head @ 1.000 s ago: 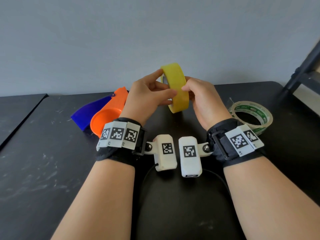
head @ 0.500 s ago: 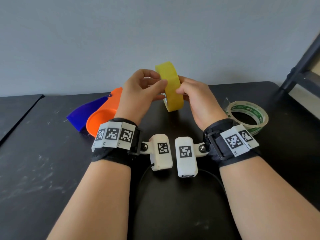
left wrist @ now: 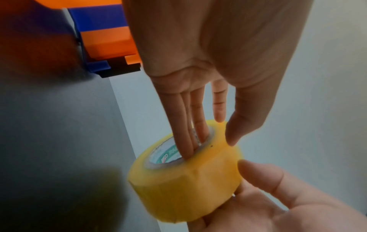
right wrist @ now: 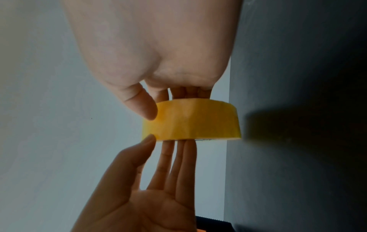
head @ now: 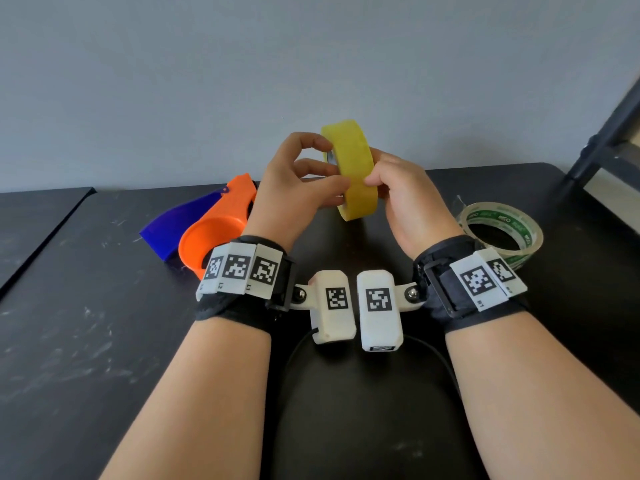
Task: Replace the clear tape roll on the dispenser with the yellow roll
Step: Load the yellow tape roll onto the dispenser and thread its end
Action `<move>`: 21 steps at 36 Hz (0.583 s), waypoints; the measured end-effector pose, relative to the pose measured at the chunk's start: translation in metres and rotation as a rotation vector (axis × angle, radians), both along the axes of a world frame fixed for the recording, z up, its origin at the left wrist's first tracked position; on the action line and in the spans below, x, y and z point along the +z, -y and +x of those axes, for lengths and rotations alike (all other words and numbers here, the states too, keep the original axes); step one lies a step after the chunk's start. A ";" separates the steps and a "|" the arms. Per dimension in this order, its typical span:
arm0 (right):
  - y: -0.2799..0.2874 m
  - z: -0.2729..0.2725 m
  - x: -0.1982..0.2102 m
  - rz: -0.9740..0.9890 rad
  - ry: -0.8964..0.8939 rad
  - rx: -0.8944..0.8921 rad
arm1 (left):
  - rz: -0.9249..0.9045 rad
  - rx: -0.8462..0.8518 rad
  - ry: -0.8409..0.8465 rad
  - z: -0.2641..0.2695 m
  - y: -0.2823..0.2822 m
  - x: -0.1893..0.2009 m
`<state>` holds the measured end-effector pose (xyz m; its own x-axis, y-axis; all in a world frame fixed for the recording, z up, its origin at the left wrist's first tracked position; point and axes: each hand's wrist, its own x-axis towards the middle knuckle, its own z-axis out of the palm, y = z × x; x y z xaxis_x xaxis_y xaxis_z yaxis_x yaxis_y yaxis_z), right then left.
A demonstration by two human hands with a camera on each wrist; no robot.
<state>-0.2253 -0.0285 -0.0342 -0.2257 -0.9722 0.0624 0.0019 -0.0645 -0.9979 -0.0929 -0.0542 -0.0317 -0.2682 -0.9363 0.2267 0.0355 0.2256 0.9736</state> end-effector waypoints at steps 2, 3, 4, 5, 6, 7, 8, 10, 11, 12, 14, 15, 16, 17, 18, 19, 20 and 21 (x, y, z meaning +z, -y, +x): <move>-0.002 -0.001 0.000 -0.012 -0.024 0.024 | 0.012 0.008 -0.043 0.001 0.001 0.000; -0.003 0.000 0.000 -0.017 -0.036 0.033 | 0.018 0.014 -0.068 0.002 0.002 0.000; -0.005 0.000 0.001 -0.026 -0.048 0.043 | 0.024 0.020 -0.089 0.002 0.002 0.000; -0.005 0.000 0.001 -0.033 -0.059 0.048 | 0.029 0.024 -0.108 0.003 0.003 0.000; -0.006 0.000 0.000 -0.039 -0.071 0.051 | 0.032 0.026 -0.124 0.003 0.003 -0.001; -0.006 0.000 0.000 -0.043 -0.080 0.053 | 0.035 0.028 -0.142 0.004 0.004 -0.001; -0.006 0.000 -0.001 -0.045 -0.085 0.052 | 0.041 0.029 -0.162 0.005 0.004 -0.001; -0.007 0.000 -0.001 -0.048 -0.093 0.051 | 0.051 0.038 -0.188 0.006 0.006 -0.001; -0.006 0.000 -0.001 -0.050 -0.097 0.050 | 0.055 0.045 -0.196 0.007 0.006 -0.001; -0.006 0.001 -0.001 -0.053 -0.098 0.049 | 0.058 0.052 -0.202 0.007 0.007 -0.002; -0.007 0.001 -0.001 -0.062 -0.093 0.048 | 0.063 0.068 -0.205 0.006 0.008 -0.002; -0.006 0.001 -0.002 -0.066 -0.088 0.047 | 0.063 0.075 -0.194 0.005 0.008 -0.002; -0.006 0.001 -0.002 -0.069 -0.083 0.047 | 0.062 0.080 -0.177 0.004 0.009 -0.002; -0.006 0.001 -0.002 -0.068 -0.078 0.047 | 0.059 0.080 -0.155 0.004 0.009 -0.002; -0.005 0.001 -0.003 -0.065 -0.075 0.045 | 0.056 0.075 -0.132 0.004 0.009 -0.002; -0.005 0.001 -0.003 -0.060 -0.076 0.040 | 0.051 0.064 -0.105 0.004 0.009 -0.002; -0.005 0.000 -0.003 -0.050 -0.078 0.031 | 0.043 0.049 -0.077 0.005 0.008 -0.002; -0.005 0.000 -0.003 -0.040 -0.077 0.022 | 0.034 0.030 -0.051 0.005 0.008 -0.002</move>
